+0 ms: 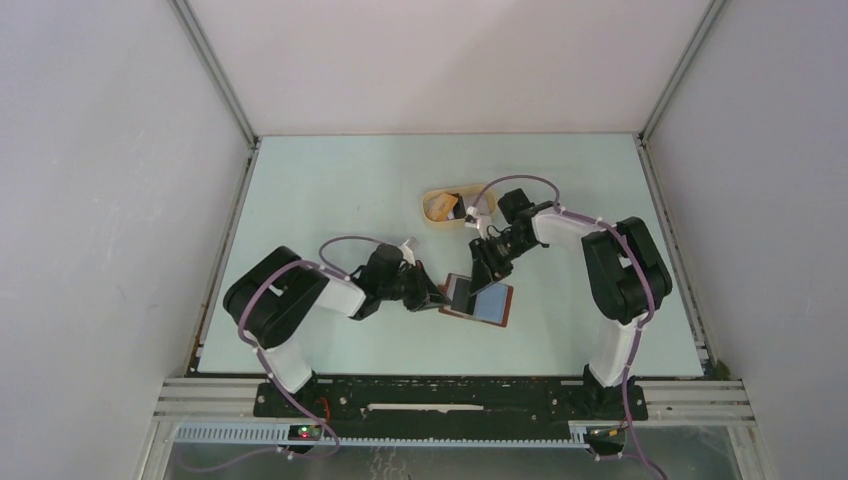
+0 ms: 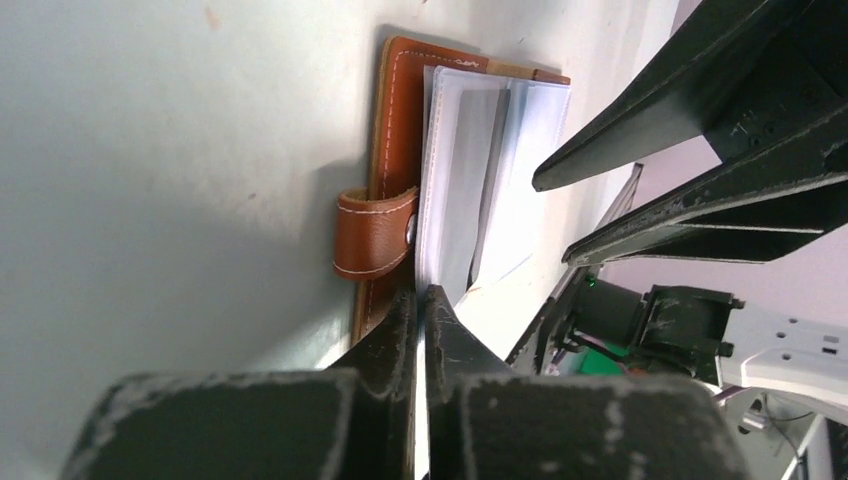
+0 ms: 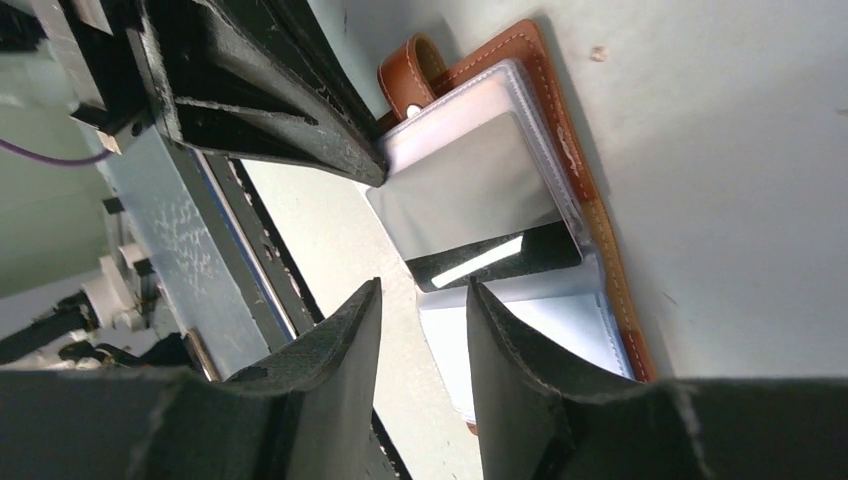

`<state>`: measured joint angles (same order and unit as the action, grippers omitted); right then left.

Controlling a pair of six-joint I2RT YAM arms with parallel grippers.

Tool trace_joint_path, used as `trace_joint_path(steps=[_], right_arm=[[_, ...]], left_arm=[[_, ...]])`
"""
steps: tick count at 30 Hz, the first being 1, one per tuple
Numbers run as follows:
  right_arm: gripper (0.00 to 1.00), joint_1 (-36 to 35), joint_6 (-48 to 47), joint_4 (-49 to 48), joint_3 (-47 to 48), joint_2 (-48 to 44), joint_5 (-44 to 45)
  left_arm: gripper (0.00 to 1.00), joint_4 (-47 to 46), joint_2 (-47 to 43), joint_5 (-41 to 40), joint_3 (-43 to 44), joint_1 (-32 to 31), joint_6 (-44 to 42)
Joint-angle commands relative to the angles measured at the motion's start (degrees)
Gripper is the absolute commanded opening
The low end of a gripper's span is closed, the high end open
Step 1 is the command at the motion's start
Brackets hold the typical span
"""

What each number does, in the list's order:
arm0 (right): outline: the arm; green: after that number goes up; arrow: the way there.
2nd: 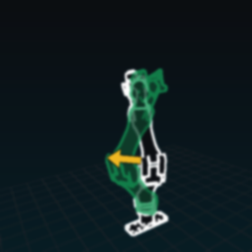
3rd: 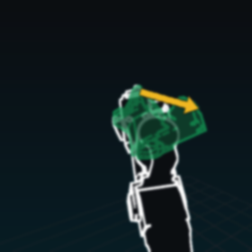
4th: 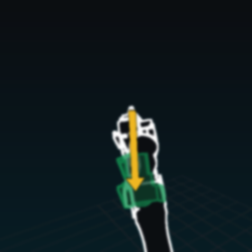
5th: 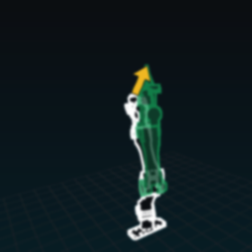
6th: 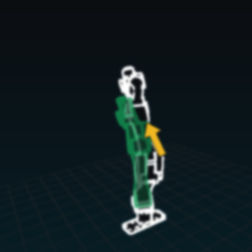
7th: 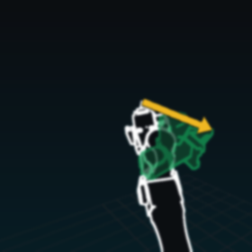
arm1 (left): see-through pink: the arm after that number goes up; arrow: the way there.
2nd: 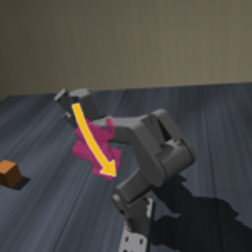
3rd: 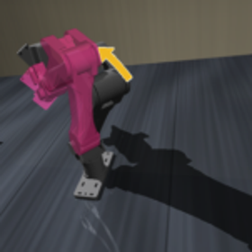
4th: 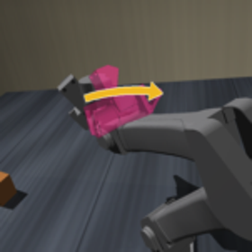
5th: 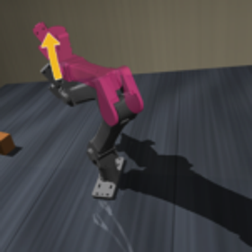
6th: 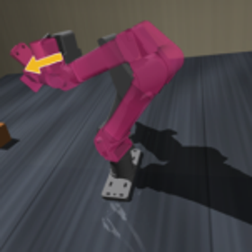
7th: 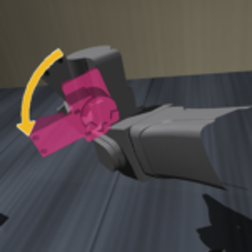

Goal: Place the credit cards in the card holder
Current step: Insert the credit card into the card holder.

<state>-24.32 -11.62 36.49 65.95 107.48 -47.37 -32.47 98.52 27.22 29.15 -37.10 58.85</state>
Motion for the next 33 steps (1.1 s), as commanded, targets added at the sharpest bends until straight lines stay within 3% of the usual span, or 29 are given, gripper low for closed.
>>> trace_joint_path(steps=[1,10,15,20,22,29,33], right_arm=[[0.46,3.8,0.9,0.3,0.2,-1.8,-4.2],[0.45,8.7,9.0,-4.8,-1.8,-3.4,-5.2],[0.50,8.7,11.4,-6.3,-1.8,-1.3,-5.6],[0.52,8.0,13.3,-7.1,-1.4,1.0,-1.0],[0.52,8.2,13.9,-7.3,-1.1,1.0,2.2],[0.55,7.9,14.9,-7.5,-1.1,0.4,7.8],[0.56,7.7,16.1,-7.9,-1.1,2.5,6.3]], left_arm=[[0.00,-0.3,2.2,-2.8,3.0,-0.8,4.6],[0.00,-2.3,2.6,-12.4,4.7,-3.0,15.7],[0.00,-1.8,6.3,-10.3,8.3,-4.2,16.6],[0.22,-1.5,6.4,-8.7,8.8,-4.4,16.6],[0.27,-1.1,6.3,-8.5,8.8,-4.3,16.5],[0.29,-1.0,7.6,-7.1,9.8,-4.4,16.4],[0.29,-1.0,8.3,-6.3,10.5,-4.4,16.2]])
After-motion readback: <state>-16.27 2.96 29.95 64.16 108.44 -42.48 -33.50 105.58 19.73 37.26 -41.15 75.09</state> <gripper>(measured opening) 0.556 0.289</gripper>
